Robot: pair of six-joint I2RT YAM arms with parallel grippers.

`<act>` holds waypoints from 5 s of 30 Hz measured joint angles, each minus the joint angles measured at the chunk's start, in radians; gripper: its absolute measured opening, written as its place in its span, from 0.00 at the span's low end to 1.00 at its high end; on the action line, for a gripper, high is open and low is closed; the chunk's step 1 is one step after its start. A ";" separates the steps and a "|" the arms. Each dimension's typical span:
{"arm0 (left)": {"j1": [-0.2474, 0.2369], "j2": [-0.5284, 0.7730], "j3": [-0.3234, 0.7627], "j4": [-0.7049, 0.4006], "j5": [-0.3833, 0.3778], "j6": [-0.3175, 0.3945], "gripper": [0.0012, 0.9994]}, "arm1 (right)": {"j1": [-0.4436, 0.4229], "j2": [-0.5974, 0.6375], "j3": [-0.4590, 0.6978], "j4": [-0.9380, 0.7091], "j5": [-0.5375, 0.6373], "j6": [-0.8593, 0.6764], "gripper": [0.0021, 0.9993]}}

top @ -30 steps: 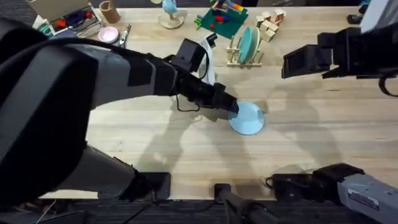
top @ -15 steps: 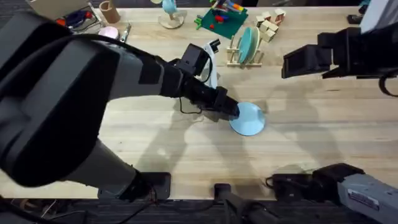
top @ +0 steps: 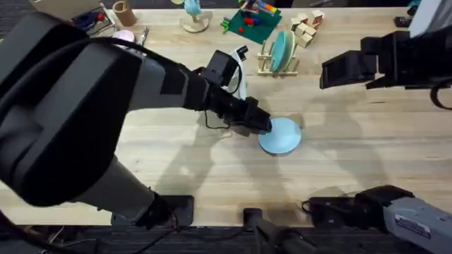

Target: Pick up the plates from the table one by one and place each into a slot on the dish rack.

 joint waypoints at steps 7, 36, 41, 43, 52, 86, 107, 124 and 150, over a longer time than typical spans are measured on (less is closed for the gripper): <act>-0.001 0.000 0.001 0.000 -0.003 -0.004 0.04 | 0.000 0.000 0.000 0.000 0.000 0.000 0.99; -0.016 0.000 0.001 0.016 -0.014 -0.004 0.04 | 0.000 -0.443 -0.413 0.098 -0.109 0.203 1.00; -0.024 0.000 0.003 0.021 -0.023 -0.005 0.04 | 0.000 -0.499 -0.482 0.098 -0.173 0.228 1.00; -0.024 0.000 0.003 0.021 -0.024 -0.005 0.04 | 0.000 -0.499 -0.490 0.099 -0.193 0.232 1.00; -0.024 0.000 0.004 0.021 -0.025 -0.005 0.04 | 0.000 -0.499 -0.585 0.142 -0.241 0.279 1.00; -0.024 0.000 0.004 0.022 -0.025 -0.008 0.04 | 0.000 -0.499 -1.032 0.694 -0.340 0.628 0.95; -0.023 0.000 0.005 0.025 -0.029 -0.008 0.04 | -0.003 -0.499 -1.089 0.824 -0.340 0.690 0.04; -0.019 -0.007 0.010 0.011 -0.042 -0.027 0.04 | -0.004 -0.499 -1.089 0.847 -0.335 0.632 0.03; 0.077 -0.649 0.065 -0.489 -0.633 0.235 0.06 | -0.004 -0.363 -0.540 0.431 -0.041 0.224 0.03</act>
